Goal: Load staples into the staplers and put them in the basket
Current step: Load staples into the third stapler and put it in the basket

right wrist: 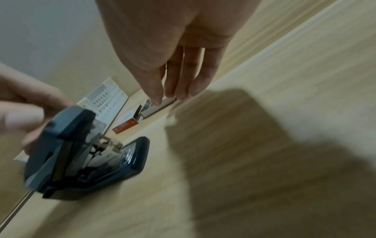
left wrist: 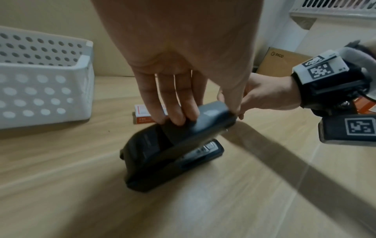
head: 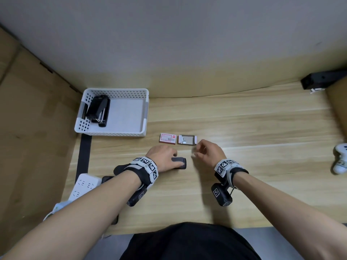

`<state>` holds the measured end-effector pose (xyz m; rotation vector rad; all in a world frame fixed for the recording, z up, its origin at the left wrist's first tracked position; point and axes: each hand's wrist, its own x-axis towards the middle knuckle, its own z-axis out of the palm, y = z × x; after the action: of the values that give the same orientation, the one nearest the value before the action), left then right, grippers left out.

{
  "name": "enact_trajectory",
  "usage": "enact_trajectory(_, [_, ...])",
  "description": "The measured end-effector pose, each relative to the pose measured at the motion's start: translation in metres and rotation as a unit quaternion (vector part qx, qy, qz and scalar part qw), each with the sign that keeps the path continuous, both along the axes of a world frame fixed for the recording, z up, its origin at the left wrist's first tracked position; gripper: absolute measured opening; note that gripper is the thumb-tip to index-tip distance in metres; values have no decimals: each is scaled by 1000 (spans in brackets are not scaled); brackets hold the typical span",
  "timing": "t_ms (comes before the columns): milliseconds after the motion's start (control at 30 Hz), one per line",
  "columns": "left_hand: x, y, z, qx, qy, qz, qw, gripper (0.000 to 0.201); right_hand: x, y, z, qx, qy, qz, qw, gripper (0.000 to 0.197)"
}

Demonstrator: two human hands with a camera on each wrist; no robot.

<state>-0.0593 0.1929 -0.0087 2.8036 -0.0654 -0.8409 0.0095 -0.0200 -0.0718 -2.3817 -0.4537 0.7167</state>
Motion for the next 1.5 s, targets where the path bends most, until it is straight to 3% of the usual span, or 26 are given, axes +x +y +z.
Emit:
enact_trajectory(67, [11, 5, 7, -5, -12, 20, 1000, 48, 12, 0, 3, 4, -20, -10, 1000, 25])
enact_trajectory(233, [40, 22, 3, -48, -66, 22, 996, 17, 35, 7, 0, -26, -43, 9, 999, 57])
enact_trajectory(333, [56, 30, -15, -1, -57, -11, 998, 37, 43, 12, -8, -39, -16, 35, 998, 68])
enact_trajectory(500, [70, 29, -37, 67, -12, -44, 997, 49, 45, 16, -20, -47, -10, 52, 997, 56])
enact_trajectory(733, [75, 38, -48, 35, -23, -47, 998, 45, 51, 24, -25, -22, -23, 65, 997, 37])
enact_trajectory(1367, [65, 36, -63, -37, 0, -35, 999, 27, 45, 31, -31, 31, -30, 45, 998, 37])
enact_trajectory(1500, [65, 32, -62, -26, -4, -33, 999, 28, 43, 32, -30, 50, -29, 50, 997, 45])
